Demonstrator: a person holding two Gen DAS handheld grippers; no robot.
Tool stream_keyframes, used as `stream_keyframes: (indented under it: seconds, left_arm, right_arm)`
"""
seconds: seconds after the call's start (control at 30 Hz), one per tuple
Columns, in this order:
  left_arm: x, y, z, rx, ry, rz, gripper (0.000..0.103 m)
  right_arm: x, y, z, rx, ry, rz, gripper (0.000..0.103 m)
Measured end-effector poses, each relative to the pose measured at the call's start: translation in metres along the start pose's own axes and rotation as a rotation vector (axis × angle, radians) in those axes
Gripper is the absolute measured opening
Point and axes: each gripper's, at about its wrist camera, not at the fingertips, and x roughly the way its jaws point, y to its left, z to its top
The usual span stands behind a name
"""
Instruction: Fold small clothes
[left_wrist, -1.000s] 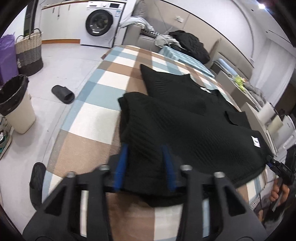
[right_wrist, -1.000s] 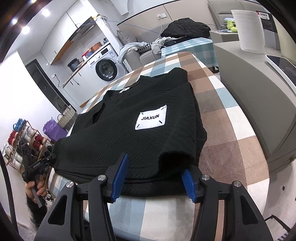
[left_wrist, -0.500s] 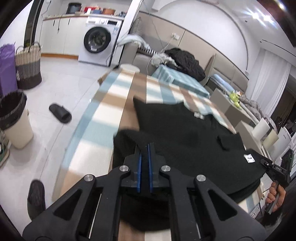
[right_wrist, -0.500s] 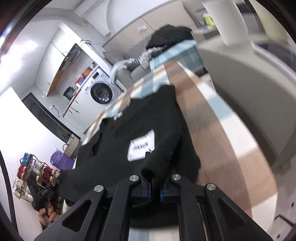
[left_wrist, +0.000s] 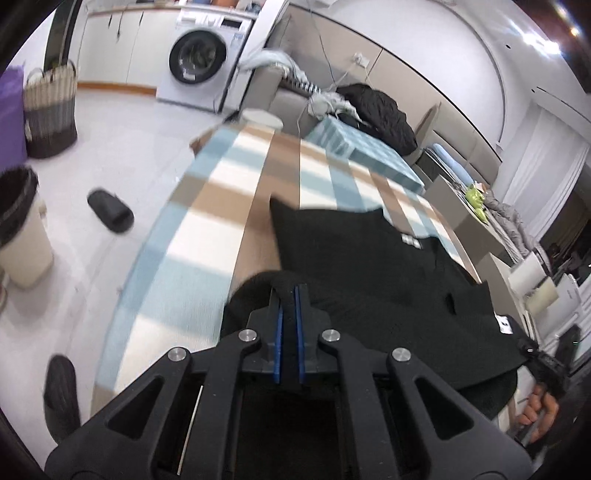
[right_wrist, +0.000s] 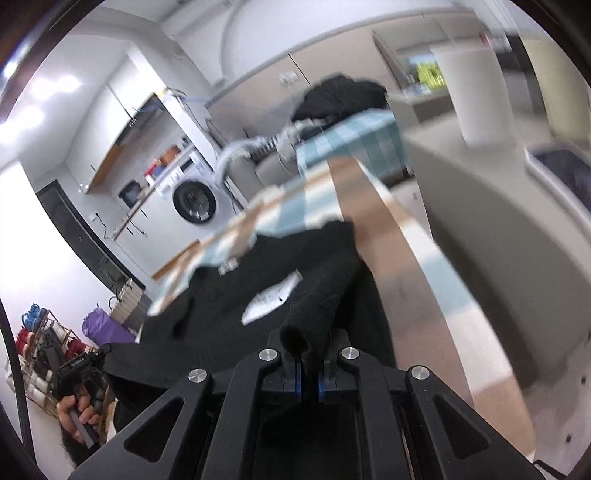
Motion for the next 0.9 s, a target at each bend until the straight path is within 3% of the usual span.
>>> stream_keyframes:
  seconds: [0.13, 0.23, 0.27, 0.33, 0.47, 0.57, 0.9]
  left_arm:
    - [-0.005, 0.006, -0.024, 0.006, 0.028, 0.007, 0.007]
    - [-0.007, 0.004, -0.035, 0.029, 0.047, 0.025, 0.026]
    - [-0.007, 0.003, -0.038, 0.033, 0.055, 0.025, 0.034]
    - [-0.004, 0.003, -0.042, 0.033, 0.071, 0.028, 0.041]
    - [0.008, 0.004, -0.045, 0.014, 0.085, 0.051, 0.038]
    - [0.014, 0.004, -0.041, -0.003, 0.079, 0.031, 0.019]
    - [0.027, -0.002, -0.024, 0.012, 0.095, 0.033, 0.020]
  right_arm:
    - [0.009, -0.014, -0.015, 0.011, 0.095, 0.013, 0.010]
    - [0.006, -0.016, -0.017, 0.000, 0.102, 0.032, 0.014]
    - [0.005, -0.016, -0.016, 0.000, 0.104, 0.037, 0.019]
    - [0.002, -0.018, -0.013, 0.011, 0.097, 0.046, 0.030]
    - [0.003, -0.023, -0.003, 0.042, 0.096, 0.057, 0.034]
    - [0.009, -0.029, 0.004, 0.082, 0.107, 0.061, 0.034]
    - [0.036, -0.024, 0.031, 0.034, 0.154, 0.045, 0.032]
